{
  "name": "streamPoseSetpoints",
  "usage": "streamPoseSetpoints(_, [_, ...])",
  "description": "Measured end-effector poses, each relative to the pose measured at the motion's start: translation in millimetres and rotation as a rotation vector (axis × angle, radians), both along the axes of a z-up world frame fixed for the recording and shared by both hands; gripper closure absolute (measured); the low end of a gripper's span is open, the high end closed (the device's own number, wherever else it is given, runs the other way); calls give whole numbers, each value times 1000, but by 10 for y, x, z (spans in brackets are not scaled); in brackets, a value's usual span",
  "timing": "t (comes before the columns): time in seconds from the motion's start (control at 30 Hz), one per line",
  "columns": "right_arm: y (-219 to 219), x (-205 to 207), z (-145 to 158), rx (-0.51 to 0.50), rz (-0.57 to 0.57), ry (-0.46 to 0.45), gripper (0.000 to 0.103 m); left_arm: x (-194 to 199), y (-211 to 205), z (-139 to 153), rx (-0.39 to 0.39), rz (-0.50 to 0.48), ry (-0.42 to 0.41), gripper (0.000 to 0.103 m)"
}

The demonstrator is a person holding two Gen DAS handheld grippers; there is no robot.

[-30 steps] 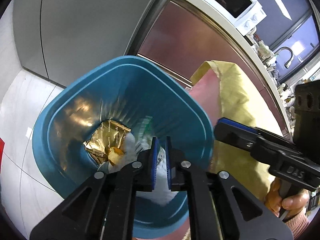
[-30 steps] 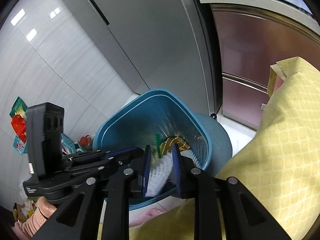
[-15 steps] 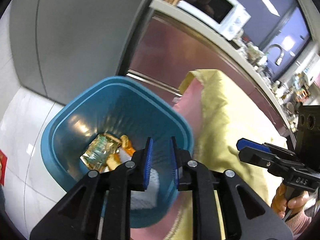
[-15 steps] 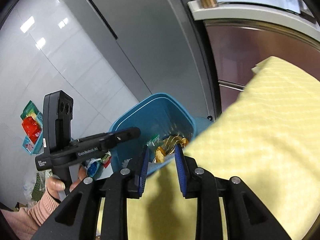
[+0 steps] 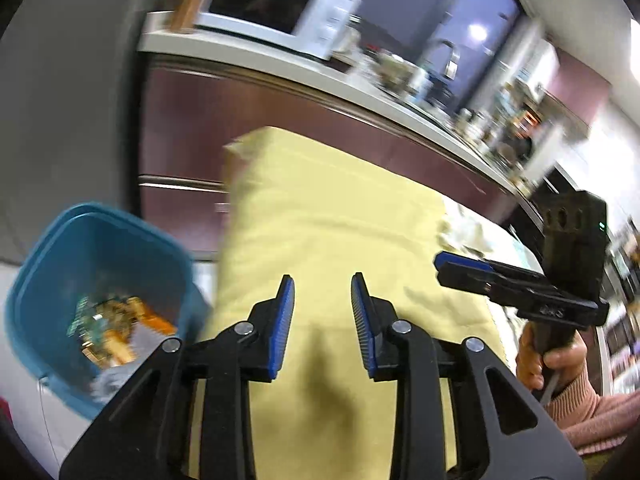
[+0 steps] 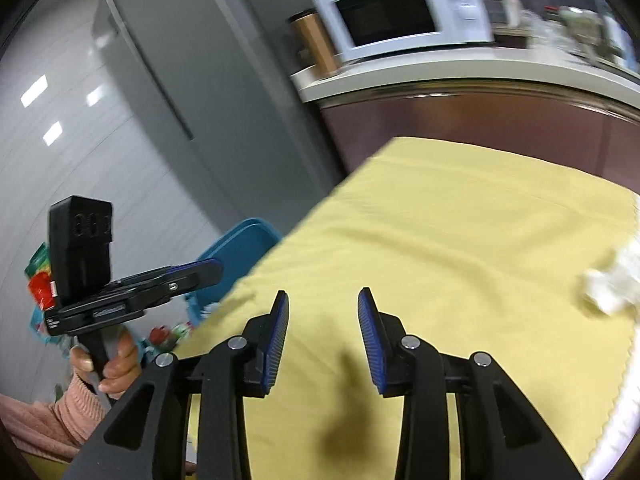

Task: Collect trash
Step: 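Move both tools back over the paper cup and tissues on the table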

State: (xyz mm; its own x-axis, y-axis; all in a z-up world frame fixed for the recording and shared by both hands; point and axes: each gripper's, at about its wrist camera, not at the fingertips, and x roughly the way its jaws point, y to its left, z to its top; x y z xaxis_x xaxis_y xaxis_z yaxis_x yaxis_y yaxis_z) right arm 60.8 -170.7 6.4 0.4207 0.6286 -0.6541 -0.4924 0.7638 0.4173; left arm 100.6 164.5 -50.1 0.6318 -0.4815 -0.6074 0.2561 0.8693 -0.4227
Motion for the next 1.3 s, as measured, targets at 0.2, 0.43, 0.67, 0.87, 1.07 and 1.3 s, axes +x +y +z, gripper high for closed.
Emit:
streamPoseSetpoints(0.2, [-700, -58, -34, 0, -157, -9, 68, 122, -789, 25, 24, -155, 7, 71])
streamPoseSetpoints(0.43, [-1609, 26, 0, 17, -361, -34, 59, 424, -1742, 63, 64, -311, 12, 69])
streamPoseSetpoints(0.67, [-2294, 335, -184, 31, -506, 2, 59, 792, -2570, 14, 120, -396, 13, 66])
streamPoseSetpoints(0.87, [-2654, 547, -398, 80, -556, 74, 58, 1101, -3018, -106, 171, -413, 29, 66])
streamPoseSetpoints(1.07, [-2732, 692, -545, 114, -537, 119, 58, 1330, -3256, -255, 193, -413, 64, 66])
streamPoseSetpoints(1.3, [-2590, 677, -595, 130, -478, 129, 61, 1403, -3394, -339, 218, -441, 67, 61])
